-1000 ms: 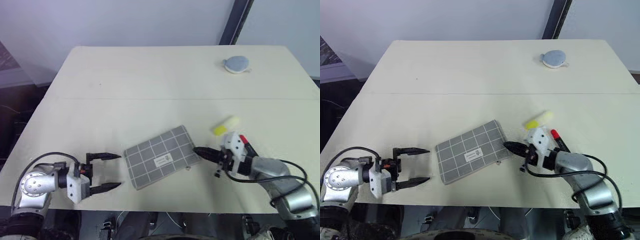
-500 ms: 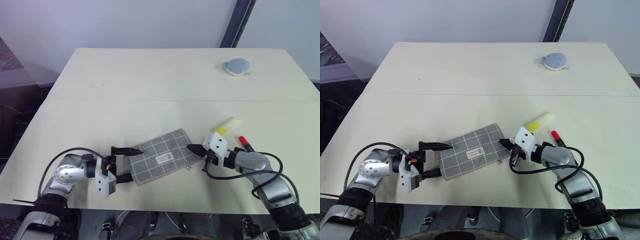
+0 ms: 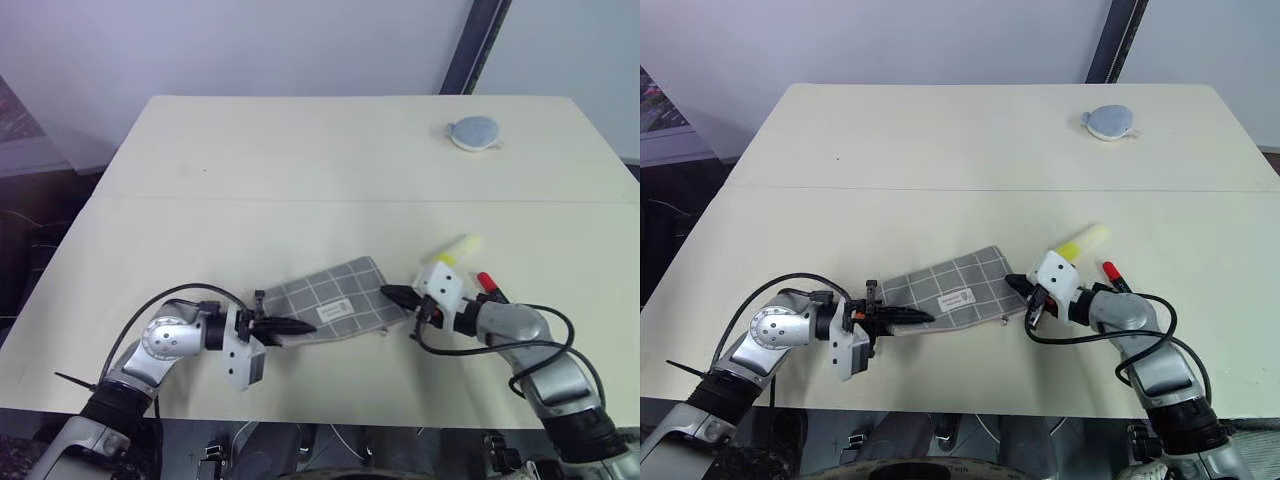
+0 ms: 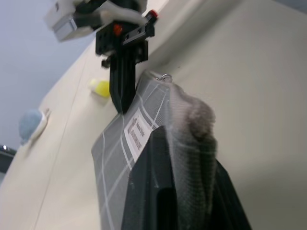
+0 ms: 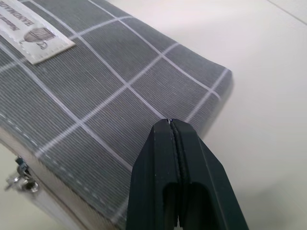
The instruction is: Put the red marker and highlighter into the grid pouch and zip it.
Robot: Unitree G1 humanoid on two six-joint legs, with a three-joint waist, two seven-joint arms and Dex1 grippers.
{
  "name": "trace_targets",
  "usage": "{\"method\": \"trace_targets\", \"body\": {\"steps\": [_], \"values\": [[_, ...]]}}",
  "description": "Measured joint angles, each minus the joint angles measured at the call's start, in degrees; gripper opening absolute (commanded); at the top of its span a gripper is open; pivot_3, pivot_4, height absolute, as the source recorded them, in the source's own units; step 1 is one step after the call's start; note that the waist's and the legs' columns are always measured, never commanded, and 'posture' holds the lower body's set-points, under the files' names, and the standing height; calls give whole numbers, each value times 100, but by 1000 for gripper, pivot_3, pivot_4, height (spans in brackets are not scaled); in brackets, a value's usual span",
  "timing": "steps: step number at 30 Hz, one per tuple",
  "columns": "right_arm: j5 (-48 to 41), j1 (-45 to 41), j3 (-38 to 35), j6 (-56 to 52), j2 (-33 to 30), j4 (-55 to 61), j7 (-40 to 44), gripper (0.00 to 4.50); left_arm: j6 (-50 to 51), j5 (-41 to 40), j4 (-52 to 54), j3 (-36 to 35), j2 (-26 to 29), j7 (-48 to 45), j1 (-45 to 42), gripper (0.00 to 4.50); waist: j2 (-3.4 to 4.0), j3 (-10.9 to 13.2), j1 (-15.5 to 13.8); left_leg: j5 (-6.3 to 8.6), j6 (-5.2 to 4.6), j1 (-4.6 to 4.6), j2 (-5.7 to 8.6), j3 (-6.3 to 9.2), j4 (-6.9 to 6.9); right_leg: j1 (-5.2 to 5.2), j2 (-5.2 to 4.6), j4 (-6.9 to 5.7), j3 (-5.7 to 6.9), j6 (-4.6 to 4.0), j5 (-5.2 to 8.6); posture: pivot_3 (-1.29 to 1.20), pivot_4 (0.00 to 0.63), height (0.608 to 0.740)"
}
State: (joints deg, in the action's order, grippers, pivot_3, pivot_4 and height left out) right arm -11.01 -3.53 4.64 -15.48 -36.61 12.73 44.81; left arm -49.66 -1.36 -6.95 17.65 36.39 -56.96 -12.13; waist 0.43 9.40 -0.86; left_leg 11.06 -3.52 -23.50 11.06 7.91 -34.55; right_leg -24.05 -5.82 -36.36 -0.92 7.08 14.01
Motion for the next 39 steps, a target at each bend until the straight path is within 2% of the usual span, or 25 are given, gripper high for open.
{"method": "trace_targets", "body": {"steps": [3,7,8,10,13,15,22,27,29,30,36,37,39], "values": [[-299,60,-217,-313,-84,99,152,890,316,-69,47,-8,-10,60,3,0,0,1,1,0,0,0,-1,0,7,-4,0,0,-1,0,0,0,150,740],[-533,109,-537,-435,-184,169,224,2829,602,-272,38,-85,-64,184,12,0,-1,2,8,0,0,0,-1,0,13,-7,-2,1,-1,0,1,0,150,740],[-669,141,-686,-529,-187,202,229,3464,691,-362,30,-160,-107,254,30,0,0,2,5,0,0,0,-1,0,15,-8,-2,2,-2,0,1,0,150,740],[-1041,208,-998,-834,-230,340,277,4454,814,-491,-19,-320,-160,373,64,0,-1,2,2,0,0,-1,-1,0,19,-12,-2,2,-2,1,1,0,150,740],[-1677,362,-1300,-1488,-361,655,410,4454,927,-634,-254,-533,-196,492,107,0,-2,2,3,0,0,-1,-1,0,27,-16,-3,3,-2,2,0,0,150,740],[-1765,363,-1296,-1637,-264,728,335,4454,958,-714,-405,-623,-311,572,108,0,-2,2,12,0,0,-1,-1,0,28,-16,-5,5,-3,2,0,0,150,740],[-1475,-5,-710,-1665,360,699,-301,4454,745,-723,-865,-720,-620,719,105,0,-2,3,8,0,0,-1,-1,0,27,-16,-5,7,-2,2,-1,0,150,740],[-1111,-307,-322,-1840,759,257,-838,4454,363,-621,-1199,-722,-703,718,110,0,-2,2,3,-1,1,-1,-1,0,28,-16,-4,9,-2,16,-10,0,150,740],[-1111,-513,-226,-1939,1026,80,-943,3931,196,-576,-1389,-722,-720,718,110,0,-2,2,12,-1,1,-1,-1,0,28,-17,-3,8,-2,17,-10,0,150,740],[-1104,-654,-143,-1980,1155,3,-993,3516,97,-548,-1508,-722,-739,719,98,0,-2,2,25,-1,1,-1,-1,-1,28,-19,-2,8,-3,16,-11,0,150,740],[-842,-1097,301,-2046,1264,-134,-1025,416,-363,-523,-1846,-727,-824,753,-11,0,16,-11,0,-1,2,-1,0,0,27,-19,-1,6,-2,18,-12,0,150,740],[-778,-1101,378,-2046,1223,-134,-997,49,-409,-504,-1899,-728,-832,765,-23,0,27,-19,2,-1,2,0,0,0,28,-19,-1,6,-2,18,-13,0,150,740],[-724,-1101,524,-2051,1183,-129,-937,49,-519,-461,-2005,-739,-839,843,-48,0,43,-28,8,-3,4,3,-2,0,29,-20,-1,0,-2,19,-13,0,150,740]]}}
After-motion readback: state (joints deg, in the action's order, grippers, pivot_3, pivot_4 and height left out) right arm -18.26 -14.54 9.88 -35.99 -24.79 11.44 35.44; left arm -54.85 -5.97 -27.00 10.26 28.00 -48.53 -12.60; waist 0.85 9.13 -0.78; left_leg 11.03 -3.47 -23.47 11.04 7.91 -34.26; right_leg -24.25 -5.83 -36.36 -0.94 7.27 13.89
